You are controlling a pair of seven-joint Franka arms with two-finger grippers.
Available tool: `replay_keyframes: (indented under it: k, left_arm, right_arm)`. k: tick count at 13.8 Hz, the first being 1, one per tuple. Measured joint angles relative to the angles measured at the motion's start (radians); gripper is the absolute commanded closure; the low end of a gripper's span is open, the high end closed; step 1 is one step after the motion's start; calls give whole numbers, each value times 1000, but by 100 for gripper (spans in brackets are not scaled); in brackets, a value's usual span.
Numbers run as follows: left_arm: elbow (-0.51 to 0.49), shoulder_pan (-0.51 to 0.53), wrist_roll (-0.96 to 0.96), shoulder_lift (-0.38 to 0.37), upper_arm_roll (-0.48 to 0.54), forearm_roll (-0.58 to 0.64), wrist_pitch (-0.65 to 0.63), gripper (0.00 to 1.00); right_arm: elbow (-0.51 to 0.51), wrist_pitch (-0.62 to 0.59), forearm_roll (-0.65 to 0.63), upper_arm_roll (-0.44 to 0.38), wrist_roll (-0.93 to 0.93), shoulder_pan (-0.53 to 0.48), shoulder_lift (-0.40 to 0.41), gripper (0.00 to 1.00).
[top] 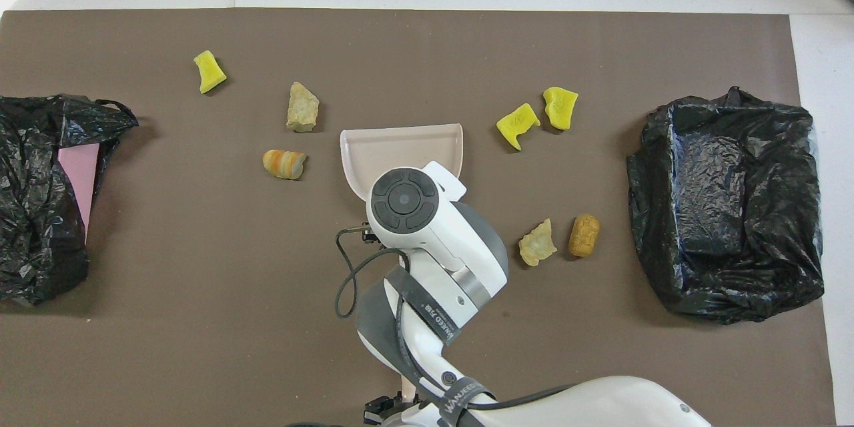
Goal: Sweep and dump trash in bin
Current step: 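Grasp the white dustpan handle with the right gripper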
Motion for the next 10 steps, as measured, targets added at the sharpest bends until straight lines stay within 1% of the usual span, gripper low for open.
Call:
replay_keyframes:
  k: [1,4,5,8,10]
  left_arm:
    - [0,0,-8,-8,1,0,-9,100]
    - [0,0,-74,-29,1,0,-47,100]
    - [1,0,-104,-45,2,0,-86,100]
    - [-1,4,-146,-127,21,0,-264,100]
    - [-3,12,-154,-176,67,0,-342,100]
  right_arm:
    - [-2,0,1,0,0,0,-1,100]
    - [-3,0,1,0,-4,-1,-1,100]
    - [-3,0,1,0,-19,-3,-2,100]
    - [-1,7,1,-4,-99,-16,-3,100]
    - [7,14,-4,-8,-159,-42,-9,100]
